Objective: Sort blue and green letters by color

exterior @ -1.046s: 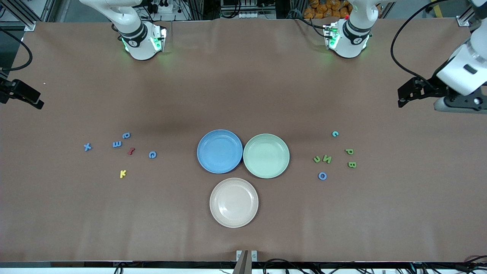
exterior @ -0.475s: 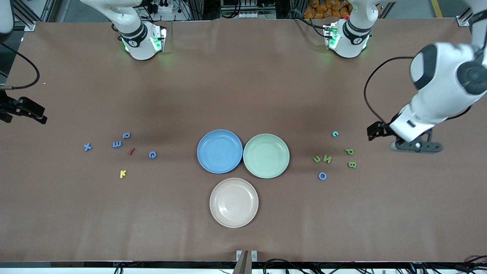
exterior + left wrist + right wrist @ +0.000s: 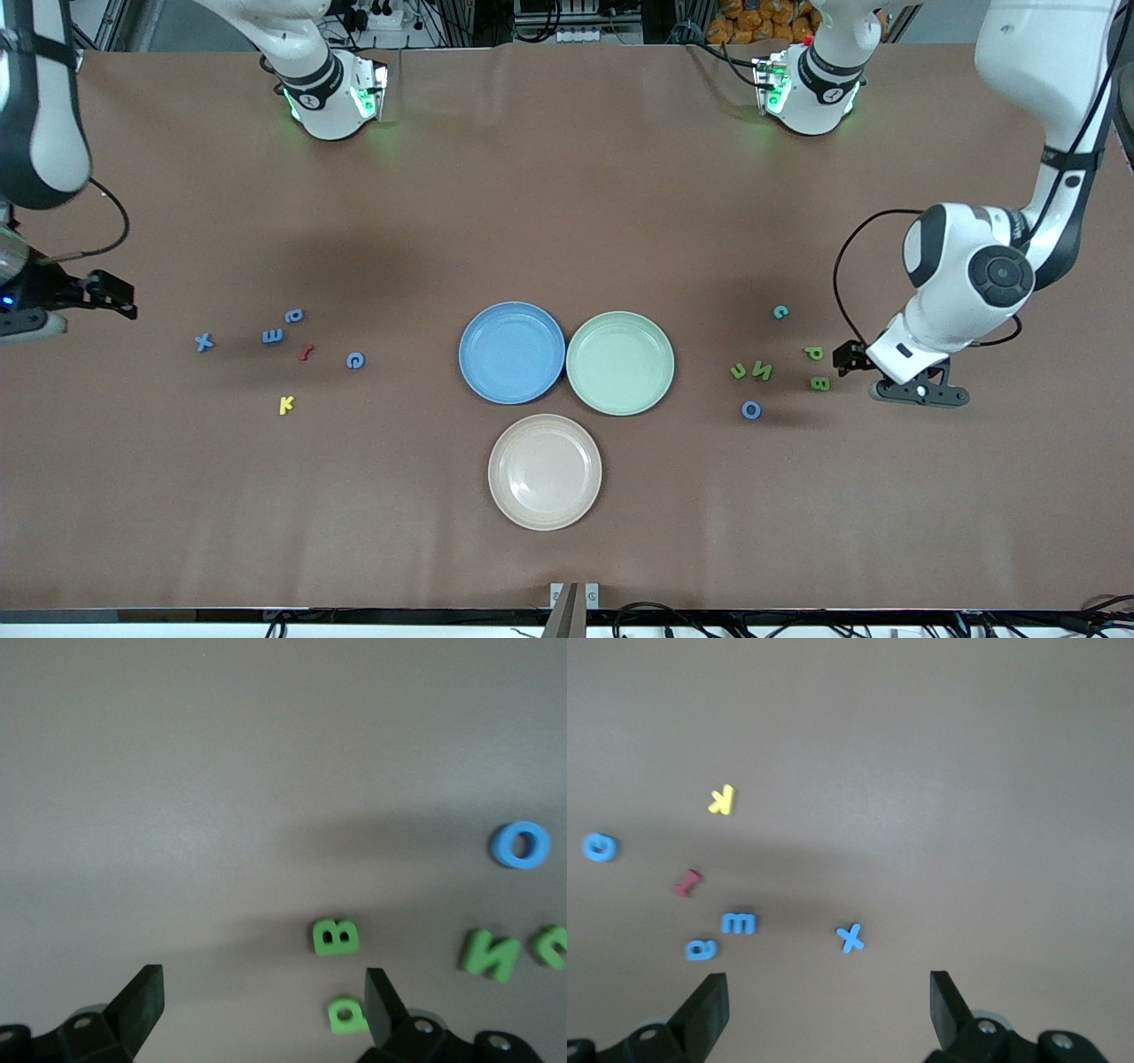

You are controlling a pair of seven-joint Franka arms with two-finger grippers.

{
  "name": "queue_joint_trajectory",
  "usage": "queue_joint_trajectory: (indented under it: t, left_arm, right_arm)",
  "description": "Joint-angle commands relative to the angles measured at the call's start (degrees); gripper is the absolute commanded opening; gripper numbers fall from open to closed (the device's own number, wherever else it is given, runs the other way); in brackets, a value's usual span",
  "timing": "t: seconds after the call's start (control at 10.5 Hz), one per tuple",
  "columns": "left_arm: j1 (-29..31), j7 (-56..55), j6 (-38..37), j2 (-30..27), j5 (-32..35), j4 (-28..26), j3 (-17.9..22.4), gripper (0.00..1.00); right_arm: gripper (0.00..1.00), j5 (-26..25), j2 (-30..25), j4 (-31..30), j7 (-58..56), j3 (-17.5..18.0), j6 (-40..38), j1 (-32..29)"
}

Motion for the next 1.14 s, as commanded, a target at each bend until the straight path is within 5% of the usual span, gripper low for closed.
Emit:
queue_joint_trajectory:
  t: [0.0, 0.57, 0.86, 1.05]
  left_arm:
    - [-0.46, -0.27, 4.22, 6.13, 1.2, 2.93, 0.32, 1.0]
    - [-1.34, -1.84, 8.27, 11.77, 0.41, 3.12, 0.15, 0.85]
    - [-2.04, -4.83, 8.19, 11.77, 0.41, 2.68, -0.38, 0.85]
    - [-1.95, -4.49, 8.19, 11.68, 0.41, 2.15, -0.47, 0.75]
  right_arm:
    - [1.0, 0.98, 1.27, -11.44, -8.09, 0.66, 13.31, -2.0]
    - [1.0, 1.07, 9.34, -18.25, -23.39, 1.8, 28.36, -7.44]
    - [1.0, 1.24, 12.52, -18.16, -22.8, 1.8, 31.46, -8.33]
    - [1.0, 2.46, 14.71, -18.07, -19.91, 1.8, 32.86, -8.24]
